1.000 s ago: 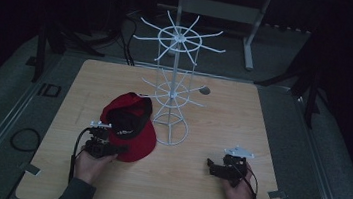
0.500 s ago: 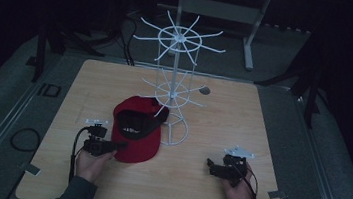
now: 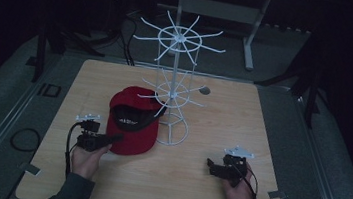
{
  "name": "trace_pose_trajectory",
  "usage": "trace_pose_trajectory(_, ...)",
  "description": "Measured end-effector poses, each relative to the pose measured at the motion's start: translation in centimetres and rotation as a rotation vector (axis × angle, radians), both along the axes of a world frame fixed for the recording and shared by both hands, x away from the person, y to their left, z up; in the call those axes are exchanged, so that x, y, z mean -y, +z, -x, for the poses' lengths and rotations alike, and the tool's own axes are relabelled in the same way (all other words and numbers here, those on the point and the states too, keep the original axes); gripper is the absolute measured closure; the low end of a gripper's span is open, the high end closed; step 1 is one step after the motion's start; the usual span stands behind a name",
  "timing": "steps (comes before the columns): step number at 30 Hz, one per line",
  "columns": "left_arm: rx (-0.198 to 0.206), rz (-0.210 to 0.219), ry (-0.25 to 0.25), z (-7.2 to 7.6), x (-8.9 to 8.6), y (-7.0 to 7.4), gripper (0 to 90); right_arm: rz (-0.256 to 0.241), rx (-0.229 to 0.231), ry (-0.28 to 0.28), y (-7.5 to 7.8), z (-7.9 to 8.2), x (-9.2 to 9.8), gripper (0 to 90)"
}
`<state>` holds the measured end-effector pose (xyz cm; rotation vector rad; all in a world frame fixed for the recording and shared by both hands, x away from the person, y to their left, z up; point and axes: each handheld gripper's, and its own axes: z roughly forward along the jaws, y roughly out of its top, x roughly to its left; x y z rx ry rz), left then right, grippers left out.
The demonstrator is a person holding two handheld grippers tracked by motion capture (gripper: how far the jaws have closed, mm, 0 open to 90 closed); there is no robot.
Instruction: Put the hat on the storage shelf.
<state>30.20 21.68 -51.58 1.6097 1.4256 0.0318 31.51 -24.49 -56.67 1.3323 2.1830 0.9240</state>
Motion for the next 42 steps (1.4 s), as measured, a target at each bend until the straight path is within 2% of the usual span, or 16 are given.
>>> trace_pose_trajectory(9,0.056,-0.010,0.022,-0.2,-1.3,1.3,85.6,0.000,0.000,0.000,0.0,0.0,0.0,13.4)
trace_pose_trajectory(18,0.118,-0.022,0.033,-0.1,-2.0,2.0,85.6,-0.001,-0.001,0.000,0.0,0.0,0.0,13.4)
trace_pose_trajectory(32,0.167,-0.016,0.099,0.0,-3.1,2.6,85.6,-0.001,-0.001,-0.001,0.0,0.0,0.0,13.4)
trace_pose_trajectory(42,0.203,-0.006,0.141,0.1,-4.0,3.6,85.5,-0.001,-0.001,0.000,0.0,0.0,0.0,13.4)
